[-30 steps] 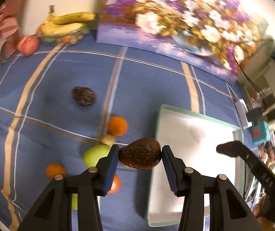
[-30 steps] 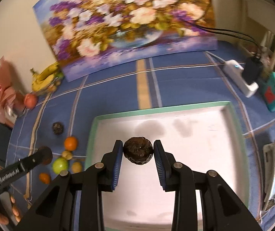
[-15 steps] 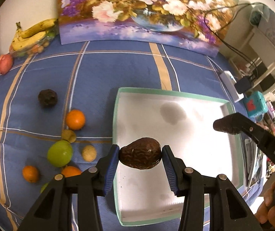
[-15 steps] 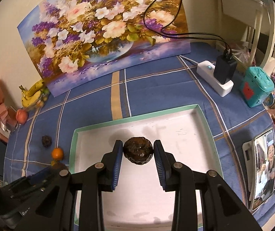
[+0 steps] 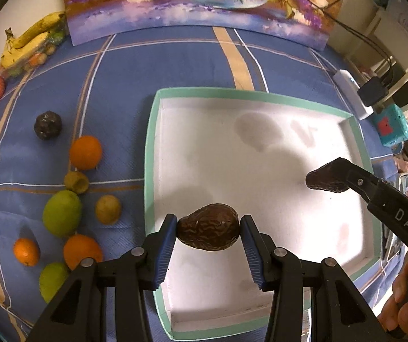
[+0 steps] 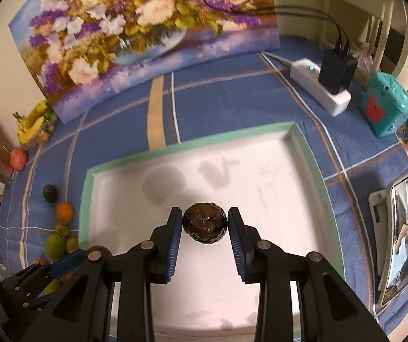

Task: Organize fruits
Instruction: 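Carry the date over the white tray and open the left tool while the right tool carries the plum, then lower the dark plum into the tray and open the right tool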

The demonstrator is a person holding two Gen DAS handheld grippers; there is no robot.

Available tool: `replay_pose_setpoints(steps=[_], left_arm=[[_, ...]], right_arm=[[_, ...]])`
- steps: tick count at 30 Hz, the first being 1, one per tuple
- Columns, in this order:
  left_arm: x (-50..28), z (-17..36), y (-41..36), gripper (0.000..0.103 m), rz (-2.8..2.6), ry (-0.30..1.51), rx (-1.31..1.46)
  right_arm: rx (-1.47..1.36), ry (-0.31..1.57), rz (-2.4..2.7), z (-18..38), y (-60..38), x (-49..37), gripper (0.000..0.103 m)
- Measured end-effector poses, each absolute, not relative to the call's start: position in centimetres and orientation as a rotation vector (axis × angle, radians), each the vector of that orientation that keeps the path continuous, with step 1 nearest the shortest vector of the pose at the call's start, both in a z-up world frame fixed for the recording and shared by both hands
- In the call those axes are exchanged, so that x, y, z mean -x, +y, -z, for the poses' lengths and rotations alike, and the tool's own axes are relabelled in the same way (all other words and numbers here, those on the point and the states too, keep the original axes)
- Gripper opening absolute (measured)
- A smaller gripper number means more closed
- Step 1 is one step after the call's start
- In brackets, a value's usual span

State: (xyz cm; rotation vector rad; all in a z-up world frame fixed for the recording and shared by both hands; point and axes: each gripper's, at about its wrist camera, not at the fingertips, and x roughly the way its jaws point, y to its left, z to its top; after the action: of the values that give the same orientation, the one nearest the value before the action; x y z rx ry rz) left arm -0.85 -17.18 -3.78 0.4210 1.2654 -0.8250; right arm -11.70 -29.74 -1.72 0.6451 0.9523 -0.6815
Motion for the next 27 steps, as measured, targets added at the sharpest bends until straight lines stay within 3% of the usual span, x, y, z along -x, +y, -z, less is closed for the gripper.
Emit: replay_pose_setpoints(steps=[13,16,27], left_arm=[[1.2,4.6,-17.6,0.05,0.821,1.282,-0.454],[1.2,4.6,-17.9,0.059,0.818,1.279,-0.455],[0.4,2.4,-17.1,0.059,0.823,1.239,-0.402]], right_arm=[[-0.668,0.988,0.68,2.8,-30.1,11.9,0.035],[-0.659,0.995,0.685,2.7,-30.1,11.8,0.035],[-0.624,0.977,0.7,1.5,-29.9,12.0,0.037]])
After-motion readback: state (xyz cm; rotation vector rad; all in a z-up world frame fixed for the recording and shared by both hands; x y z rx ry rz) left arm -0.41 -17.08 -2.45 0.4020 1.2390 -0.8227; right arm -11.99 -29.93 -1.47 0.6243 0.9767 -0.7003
